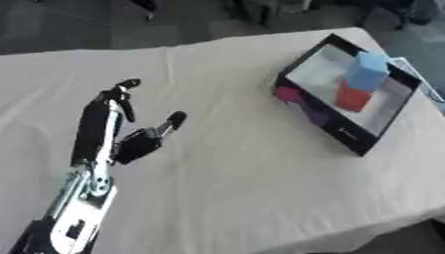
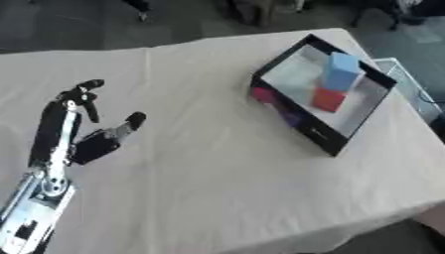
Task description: Pick up the objects with one hand, pass them to the other hand, and then place them into the box on the other side of the table.
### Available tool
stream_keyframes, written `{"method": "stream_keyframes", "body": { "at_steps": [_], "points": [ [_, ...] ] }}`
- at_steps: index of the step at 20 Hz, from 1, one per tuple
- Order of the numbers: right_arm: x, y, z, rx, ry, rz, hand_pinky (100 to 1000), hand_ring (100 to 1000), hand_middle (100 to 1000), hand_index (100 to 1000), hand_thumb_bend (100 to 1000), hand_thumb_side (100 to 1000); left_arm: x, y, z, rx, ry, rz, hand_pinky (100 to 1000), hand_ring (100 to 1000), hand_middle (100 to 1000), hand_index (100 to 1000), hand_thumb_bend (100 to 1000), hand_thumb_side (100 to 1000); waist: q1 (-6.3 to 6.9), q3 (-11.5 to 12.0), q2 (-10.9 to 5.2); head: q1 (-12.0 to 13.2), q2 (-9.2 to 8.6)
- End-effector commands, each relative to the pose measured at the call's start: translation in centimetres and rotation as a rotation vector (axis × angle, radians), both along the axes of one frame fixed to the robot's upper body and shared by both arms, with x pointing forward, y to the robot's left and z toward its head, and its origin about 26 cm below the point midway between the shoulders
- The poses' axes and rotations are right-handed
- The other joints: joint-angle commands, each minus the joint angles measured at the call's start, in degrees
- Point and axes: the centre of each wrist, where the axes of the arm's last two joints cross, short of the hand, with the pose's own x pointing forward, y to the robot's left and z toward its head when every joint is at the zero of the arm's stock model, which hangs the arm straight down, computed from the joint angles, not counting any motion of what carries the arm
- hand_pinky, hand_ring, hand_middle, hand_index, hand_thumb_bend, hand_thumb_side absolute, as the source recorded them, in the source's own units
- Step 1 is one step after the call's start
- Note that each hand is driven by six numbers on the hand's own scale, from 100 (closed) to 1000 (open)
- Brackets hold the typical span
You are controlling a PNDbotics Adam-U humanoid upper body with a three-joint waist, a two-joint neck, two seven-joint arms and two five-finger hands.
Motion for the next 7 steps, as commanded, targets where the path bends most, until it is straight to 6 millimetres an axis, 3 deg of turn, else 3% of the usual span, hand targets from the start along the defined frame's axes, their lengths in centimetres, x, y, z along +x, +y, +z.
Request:
{"method": "stream_keyframes", "body": {
  "at_steps": [1,4,7],
  "points": [
    [-1.8,1.0,3.7,0.056,-0.111,0.061,1000,922,829,905,100,100,0.1,0.3,1.2,-0.024,-0.034,0.01,771,714,287,825,728,749,-0.15,-0.25,-1.6,0.22,-0.8],
    [-2.2,2.6,3.6,0.21,-0.171,0.182,1000,922,841,896,100,444,0.1,0.7,1.6,-0.045,-0.044,0.024,771,702,288,823,650,716,-0.09,-0.25,-1.93,0.64,-0.6],
    [-2.1,4.1,2.0,0.373,-0.167,0.31,1000,934,874,901,100,470,0.1,1.7,2.5,-0.113,-0.063,0.051,772,700,297,821,523,731,0.31,0.02,-2.58,2.13,0.03]
  ]
}}
